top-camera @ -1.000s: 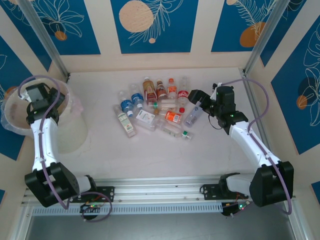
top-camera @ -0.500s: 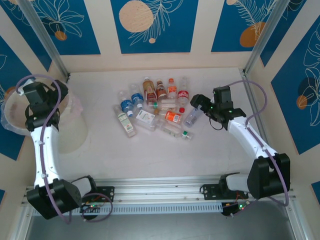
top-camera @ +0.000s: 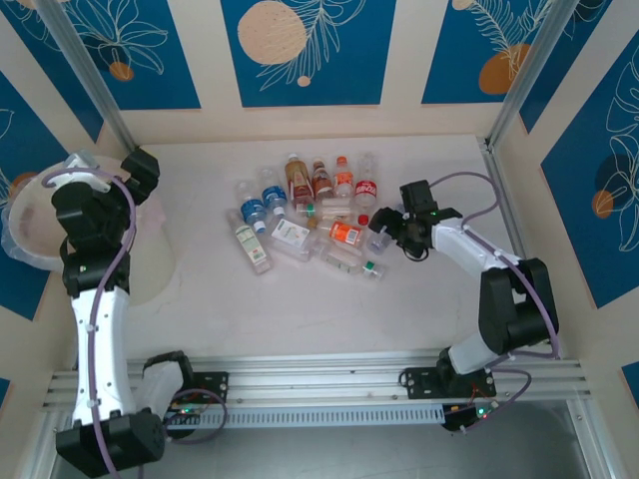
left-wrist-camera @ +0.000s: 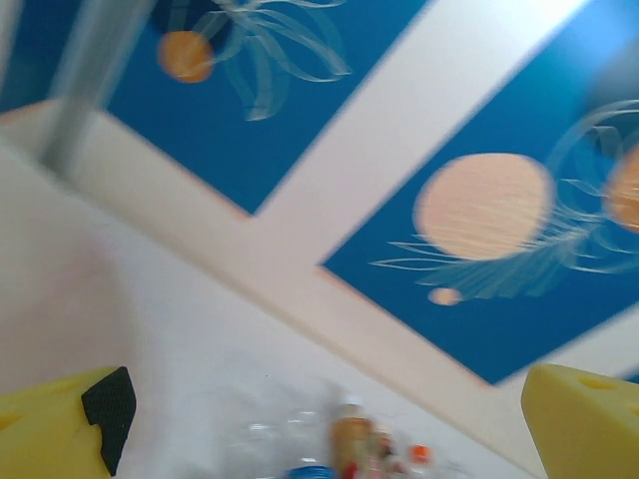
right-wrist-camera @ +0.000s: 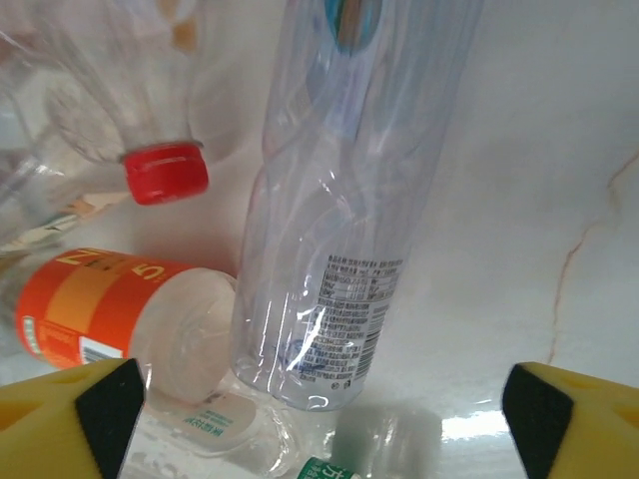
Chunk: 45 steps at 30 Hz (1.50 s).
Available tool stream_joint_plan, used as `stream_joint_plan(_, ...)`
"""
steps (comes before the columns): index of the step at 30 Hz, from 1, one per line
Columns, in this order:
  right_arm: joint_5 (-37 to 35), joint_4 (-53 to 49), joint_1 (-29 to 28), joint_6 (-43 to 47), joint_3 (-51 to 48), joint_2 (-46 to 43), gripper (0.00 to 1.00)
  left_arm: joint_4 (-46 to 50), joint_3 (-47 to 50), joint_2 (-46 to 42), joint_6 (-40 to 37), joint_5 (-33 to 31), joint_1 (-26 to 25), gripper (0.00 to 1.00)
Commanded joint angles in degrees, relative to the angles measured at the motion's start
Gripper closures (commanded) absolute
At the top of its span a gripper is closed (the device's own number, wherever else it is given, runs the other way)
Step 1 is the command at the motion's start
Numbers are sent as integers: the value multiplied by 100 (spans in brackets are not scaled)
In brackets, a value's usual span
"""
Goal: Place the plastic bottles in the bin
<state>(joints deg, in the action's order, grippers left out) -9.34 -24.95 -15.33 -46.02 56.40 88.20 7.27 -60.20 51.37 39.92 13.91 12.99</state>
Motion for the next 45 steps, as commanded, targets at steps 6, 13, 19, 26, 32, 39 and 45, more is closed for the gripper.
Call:
stream_joint_plan(6, -695, -79, -233, -516, 485, 686, 12, -1065, 126, 455, 119, 1471, -1649, 0)
stream_joint_plan(13, -925, 63, -410, -557, 659, 1159, 17, -779, -65, 1146, -617, 901, -3095, 0)
stream_joint_plan(19, -1343, 143, -588, -634, 680, 1421, 18, -1063, 220, 1387, -580, 854, -3400, 0)
stream_joint_plan(26, -1529, 455, -551, -498, 524, 1550, 26, -523, 431, 1358, -1020, 432, -3414, 0)
stream_joint_plan(32, -1722, 779, -532, -188, 348, 1417, 41, -257, 637, 1246, -1166, -142, -3413, 0)
stream_joint_plan(39, -1941, 1230, -528, -184, -112, 882, 66, -331, 760, 1321, -1241, -216, -3409, 0)
stream_joint_plan(45, -2127, 1799, -578, 19, -686, 22, 74, -476, 808, 1594, -1023, -178, -3411, 0)
